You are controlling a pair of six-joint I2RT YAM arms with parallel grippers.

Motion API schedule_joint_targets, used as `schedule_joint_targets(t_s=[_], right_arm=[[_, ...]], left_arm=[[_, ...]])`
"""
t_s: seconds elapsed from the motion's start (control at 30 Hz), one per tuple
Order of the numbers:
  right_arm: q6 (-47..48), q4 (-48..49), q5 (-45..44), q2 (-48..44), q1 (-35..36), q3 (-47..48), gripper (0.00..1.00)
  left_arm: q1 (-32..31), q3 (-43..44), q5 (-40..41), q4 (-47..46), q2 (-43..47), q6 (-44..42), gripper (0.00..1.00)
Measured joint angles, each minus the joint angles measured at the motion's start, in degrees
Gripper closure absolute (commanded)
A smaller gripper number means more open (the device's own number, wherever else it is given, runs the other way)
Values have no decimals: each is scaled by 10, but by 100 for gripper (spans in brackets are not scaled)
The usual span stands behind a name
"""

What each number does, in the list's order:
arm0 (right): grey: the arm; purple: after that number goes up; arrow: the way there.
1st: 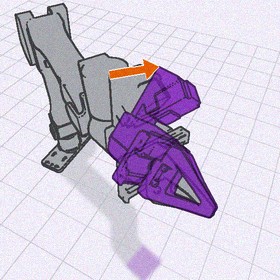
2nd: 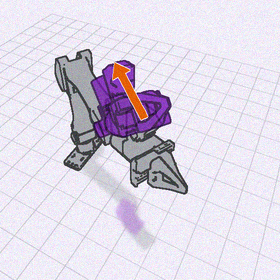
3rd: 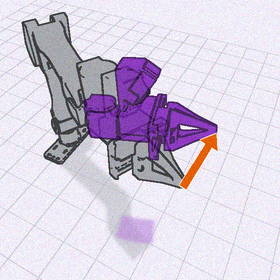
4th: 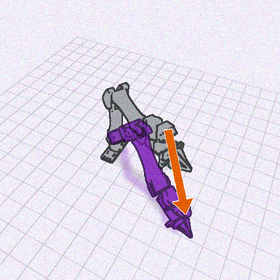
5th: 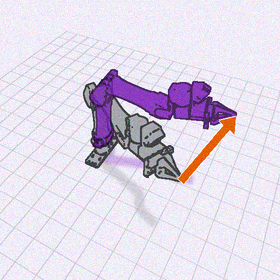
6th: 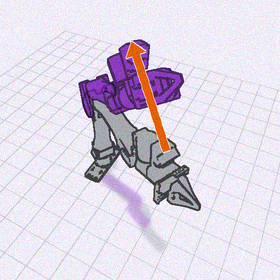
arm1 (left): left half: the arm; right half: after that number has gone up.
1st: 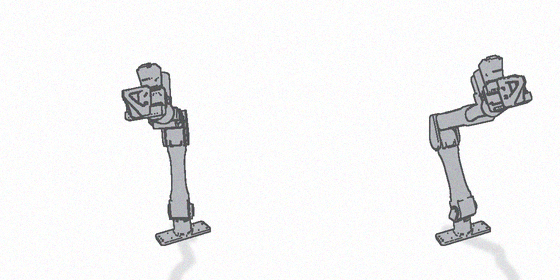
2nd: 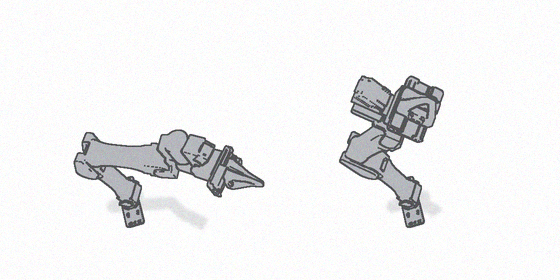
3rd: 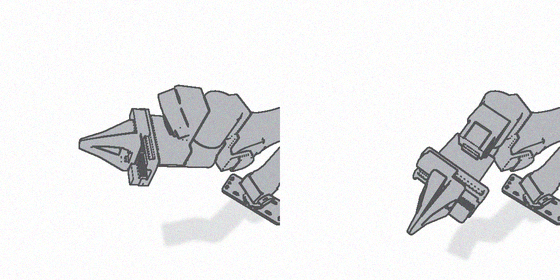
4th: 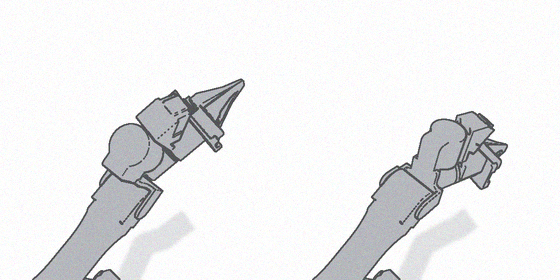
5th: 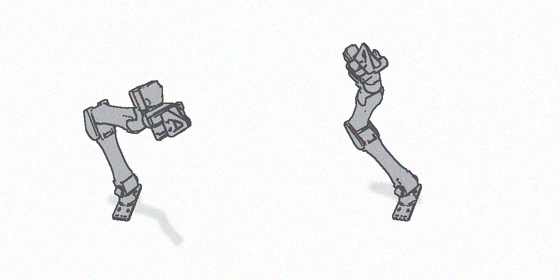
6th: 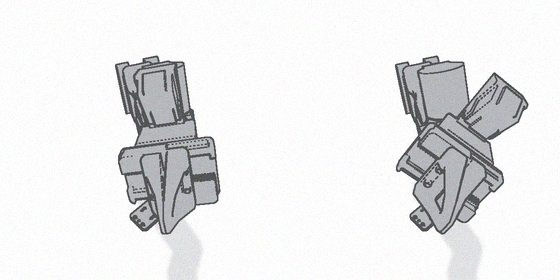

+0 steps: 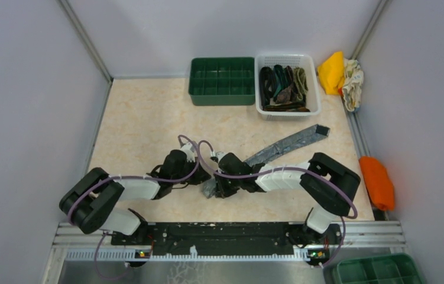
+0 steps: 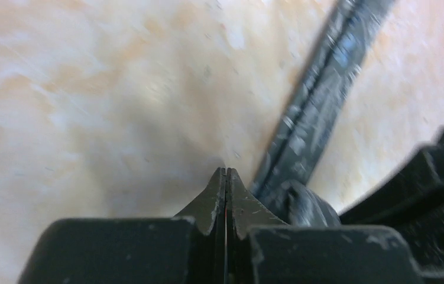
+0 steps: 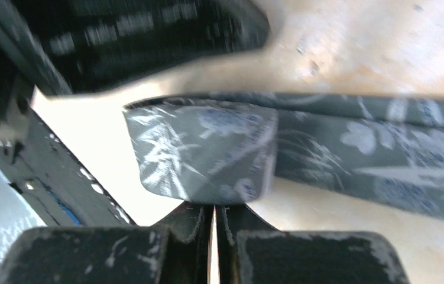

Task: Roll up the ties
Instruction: Roll the tie at the center of the board.

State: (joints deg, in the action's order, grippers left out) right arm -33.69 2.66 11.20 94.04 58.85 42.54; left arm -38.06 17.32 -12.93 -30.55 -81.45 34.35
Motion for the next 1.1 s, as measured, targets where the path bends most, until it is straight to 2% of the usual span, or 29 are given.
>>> schedule_joint_targets(t_s=[0.17,0.23,0.33,0.37,0.43,0.47,0.5,0.6,0.73,0.9,1.0,1.1], right_arm=[[31,-98,-76,-50,10,2,100],[45,-146,-120,-70,21,12,93],[66,-236,-228,-86,49,56,67],[68,-255,-258,-86,56,70,55],[78,-310,-346,-86,66,104,20],[75,-329,-381,-86,68,115,8],[75,-354,-426,-85,68,128,2],[64,-425,-560,-68,68,169,1],[61,-478,-680,-17,68,216,1],[67,-483,-668,-6,76,225,1],[84,-448,-632,-35,118,216,1],[94,-422,-591,-85,179,212,11]], left_arm=[[-1,64,159,139,33,33,100],[-1,80,223,202,69,52,100],[-1,85,298,285,165,76,100],[-1,85,312,301,194,78,100],[-1,86,335,326,256,76,100],[-1,86,344,336,286,73,100],[-1,86,351,342,310,70,100],[-1,89,369,359,348,60,100],[-1,94,376,382,349,49,100],[-1,99,376,400,349,39,100],[-1,104,396,412,358,35,100],[0,132,434,449,361,37,100]])
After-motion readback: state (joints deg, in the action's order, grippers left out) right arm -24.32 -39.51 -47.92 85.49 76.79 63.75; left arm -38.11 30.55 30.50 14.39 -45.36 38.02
